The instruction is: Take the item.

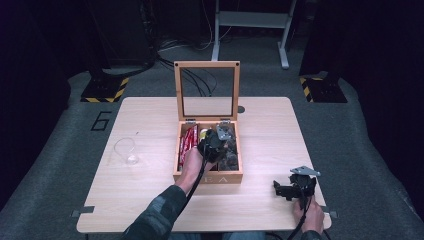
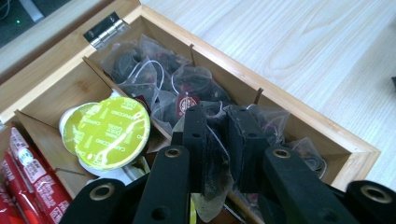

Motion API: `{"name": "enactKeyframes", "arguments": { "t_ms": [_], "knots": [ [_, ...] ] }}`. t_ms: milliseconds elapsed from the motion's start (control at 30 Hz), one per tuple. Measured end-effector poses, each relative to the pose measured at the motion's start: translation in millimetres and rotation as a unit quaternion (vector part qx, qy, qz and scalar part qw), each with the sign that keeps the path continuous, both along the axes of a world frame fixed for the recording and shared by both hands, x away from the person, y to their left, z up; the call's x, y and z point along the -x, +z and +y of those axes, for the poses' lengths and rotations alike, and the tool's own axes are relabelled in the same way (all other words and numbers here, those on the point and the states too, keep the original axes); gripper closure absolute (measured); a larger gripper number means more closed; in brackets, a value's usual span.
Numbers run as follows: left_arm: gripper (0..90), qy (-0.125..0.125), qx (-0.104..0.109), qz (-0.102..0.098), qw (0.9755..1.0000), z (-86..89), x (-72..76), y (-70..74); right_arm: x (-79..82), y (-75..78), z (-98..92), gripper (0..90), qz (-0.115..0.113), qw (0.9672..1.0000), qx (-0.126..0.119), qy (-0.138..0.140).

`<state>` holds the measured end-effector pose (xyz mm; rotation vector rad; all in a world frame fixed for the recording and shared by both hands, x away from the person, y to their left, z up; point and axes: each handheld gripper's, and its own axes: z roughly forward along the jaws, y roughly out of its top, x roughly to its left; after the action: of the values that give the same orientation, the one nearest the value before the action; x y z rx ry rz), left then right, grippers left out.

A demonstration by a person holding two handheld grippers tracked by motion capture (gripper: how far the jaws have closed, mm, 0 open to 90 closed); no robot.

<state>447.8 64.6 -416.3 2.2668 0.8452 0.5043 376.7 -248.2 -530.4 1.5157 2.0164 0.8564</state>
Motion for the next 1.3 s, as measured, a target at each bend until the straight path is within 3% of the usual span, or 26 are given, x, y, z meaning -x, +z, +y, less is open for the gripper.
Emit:
{"name": "enactKeyframes", "arguments": {
  "t_ms": [567, 900, 1300],
  "knots": [
    [78.2, 0.015, 0.030, -0.022, 0.9992, 26.7, 1.5, 23.2, -0.1, 0.0, 0.1, 0.0, 0.000, 1.0000, 0.000, 0.001],
    [78.2, 0.026, 0.035, -0.032, 0.9985, 44.7, 1.3, 32.5, -0.4, 0.0, 0.3, 0.0, 0.000, 1.0000, -0.002, 0.004],
    [78.3, 0.048, 0.042, -0.050, 0.9967, 80.8, 1.6, 42.3, -1.3, -0.2, 1.6, 0.0, 0.000, 1.0000, -0.004, 0.003]
  ]
}}
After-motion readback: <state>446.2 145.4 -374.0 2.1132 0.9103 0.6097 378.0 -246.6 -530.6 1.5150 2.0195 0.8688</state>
